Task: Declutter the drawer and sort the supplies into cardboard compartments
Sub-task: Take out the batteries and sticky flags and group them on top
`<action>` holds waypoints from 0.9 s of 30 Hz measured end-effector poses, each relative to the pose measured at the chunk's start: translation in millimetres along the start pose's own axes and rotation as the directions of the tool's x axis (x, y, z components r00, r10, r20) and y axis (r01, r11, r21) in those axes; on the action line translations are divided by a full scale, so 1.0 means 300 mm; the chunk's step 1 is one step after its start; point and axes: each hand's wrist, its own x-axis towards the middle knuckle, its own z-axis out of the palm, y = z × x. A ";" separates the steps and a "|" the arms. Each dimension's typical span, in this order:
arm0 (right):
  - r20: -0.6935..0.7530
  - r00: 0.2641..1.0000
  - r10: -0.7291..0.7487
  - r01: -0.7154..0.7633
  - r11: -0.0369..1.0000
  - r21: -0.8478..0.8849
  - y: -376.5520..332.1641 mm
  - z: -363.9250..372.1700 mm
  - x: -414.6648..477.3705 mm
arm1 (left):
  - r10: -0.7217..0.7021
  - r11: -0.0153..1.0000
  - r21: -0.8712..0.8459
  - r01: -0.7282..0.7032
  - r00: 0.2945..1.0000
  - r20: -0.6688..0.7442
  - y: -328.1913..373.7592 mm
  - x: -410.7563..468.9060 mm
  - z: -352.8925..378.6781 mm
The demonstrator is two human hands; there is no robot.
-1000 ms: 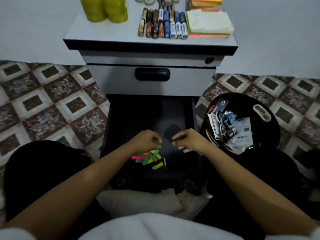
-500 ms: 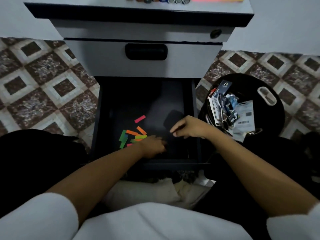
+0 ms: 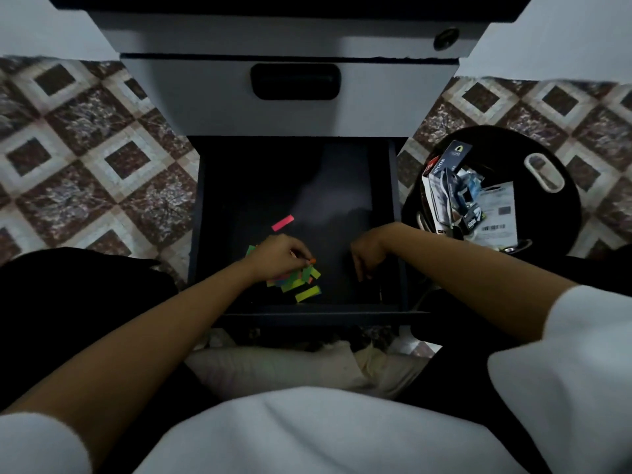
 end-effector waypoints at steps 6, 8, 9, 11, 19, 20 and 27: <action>0.037 0.998 0.046 -0.044 0.998 -0.053 0.017 0.027 0.038 | -0.113 0.983 -0.145 0.110 0.994 -0.010 -0.046 -0.024 -0.037; 0.038 0.998 0.051 -0.048 0.996 -0.078 0.016 0.038 0.043 | -0.117 0.980 -0.161 0.118 0.993 0.011 -0.050 -0.027 -0.037; 0.043 0.998 0.051 -0.047 0.994 -0.095 0.016 0.042 0.043 | -0.120 0.977 -0.172 0.122 0.993 0.021 -0.052 -0.026 -0.037; 0.050 0.997 0.058 -0.051 0.990 -0.132 0.013 0.049 0.043 | -0.128 0.971 -0.199 0.132 0.991 0.034 -0.055 -0.028 -0.035; 0.015 0.995 0.094 -0.088 0.964 -0.251 0.022 0.054 0.033 | -0.161 0.946 -0.279 0.162 0.987 0.024 -0.054 -0.055 -0.051; 0.019 0.997 0.077 -0.071 0.974 -0.214 0.015 0.047 0.027 | -0.168 0.940 -0.297 0.167 0.986 0.020 -0.057 -0.056 -0.052; -0.210 0.977 -0.036 0.104 0.942 0.320 0.003 -0.042 -0.111 | -0.179 0.914 -0.371 0.164 0.984 -0.005 0.006 -0.073 -0.093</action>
